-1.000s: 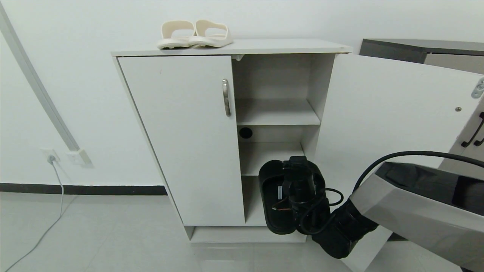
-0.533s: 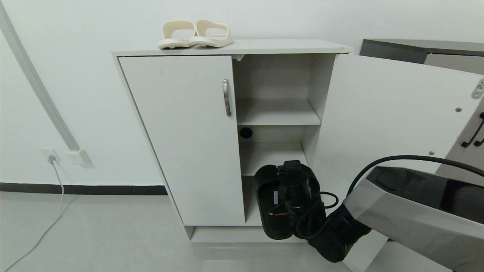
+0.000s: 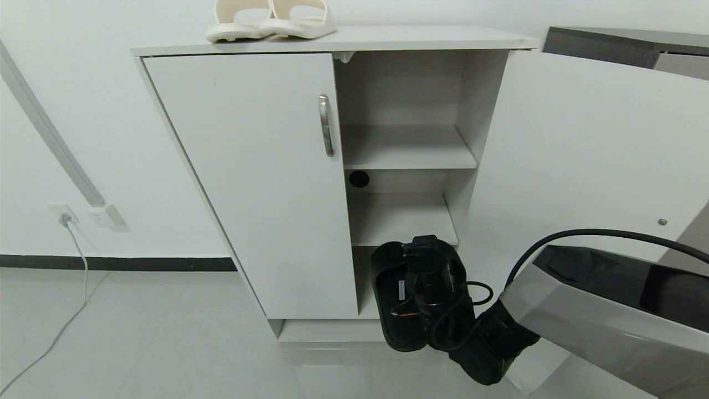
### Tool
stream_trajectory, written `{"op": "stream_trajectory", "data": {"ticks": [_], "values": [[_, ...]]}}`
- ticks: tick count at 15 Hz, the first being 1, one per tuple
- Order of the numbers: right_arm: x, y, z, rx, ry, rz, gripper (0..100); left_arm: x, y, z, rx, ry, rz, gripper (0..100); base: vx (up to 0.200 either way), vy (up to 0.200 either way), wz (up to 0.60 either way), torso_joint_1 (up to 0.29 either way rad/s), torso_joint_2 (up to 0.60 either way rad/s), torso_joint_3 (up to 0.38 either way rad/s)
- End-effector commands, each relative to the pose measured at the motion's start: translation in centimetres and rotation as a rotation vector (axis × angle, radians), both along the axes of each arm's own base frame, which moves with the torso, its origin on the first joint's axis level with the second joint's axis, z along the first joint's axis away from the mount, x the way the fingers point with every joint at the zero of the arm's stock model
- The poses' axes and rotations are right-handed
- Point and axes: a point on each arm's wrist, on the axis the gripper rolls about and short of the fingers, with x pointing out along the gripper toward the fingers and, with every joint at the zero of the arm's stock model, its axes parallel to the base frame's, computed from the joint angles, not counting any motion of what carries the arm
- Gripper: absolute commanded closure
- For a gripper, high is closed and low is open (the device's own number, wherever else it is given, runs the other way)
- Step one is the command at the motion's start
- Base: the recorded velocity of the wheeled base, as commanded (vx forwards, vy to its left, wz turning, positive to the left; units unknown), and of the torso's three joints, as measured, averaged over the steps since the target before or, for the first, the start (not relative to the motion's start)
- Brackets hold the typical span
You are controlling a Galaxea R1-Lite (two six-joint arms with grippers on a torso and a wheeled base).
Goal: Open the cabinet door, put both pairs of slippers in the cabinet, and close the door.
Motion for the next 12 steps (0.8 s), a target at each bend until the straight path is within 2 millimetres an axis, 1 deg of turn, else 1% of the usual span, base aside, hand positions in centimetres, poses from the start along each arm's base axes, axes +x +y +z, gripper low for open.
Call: {"op": "stream_trajectory", "data": {"ticks": [1, 3, 5, 6, 9, 12], "values": [[0.1, 0.2, 0.3, 0.004, -0.011, 0.003, 100, 0.0, 0.0, 0.0, -0.001, 0.002, 0.001, 100, 0.0, 0.0, 0.0, 0.002, 0.0, -0.193], [0.1, 0.3, 0.9, 0.033, -0.05, 0.003, 100, 0.0, 0.0, 0.0, -0.002, 0.002, 0.001, 100, 0.0, 0.0, 0.0, 0.0, 0.01, -0.195], [0.1, 0.3, 1.0, 0.033, -0.1, 0.005, 100, 0.0, 0.0, 0.0, -0.002, 0.002, 0.002, 100, 0.0, 0.0, 0.0, 0.005, 0.0, -0.105], [0.1, 0.2, 0.9, 0.033, -0.122, 0.01, 100, 0.0, 0.0, 0.0, -0.001, 0.002, 0.004, 100, 0.0, 0.0, 0.0, 0.0, 0.0, 0.0], [0.1, 0.3, -0.3, 0.012, -0.184, 0.023, 100, 0.0, 0.0, 0.0, -0.002, 0.002, 0.002, 100, 0.0, 0.0, 0.0, 0.0, 0.0, 0.0], [0.1, 0.2, -0.3, 0.031, -0.204, 0.021, 100, 0.0, 0.0, 0.0, -0.002, 0.002, 0.002, 100, 0.0, 0.0, 0.0, 0.0, 0.0, 0.0]]}}
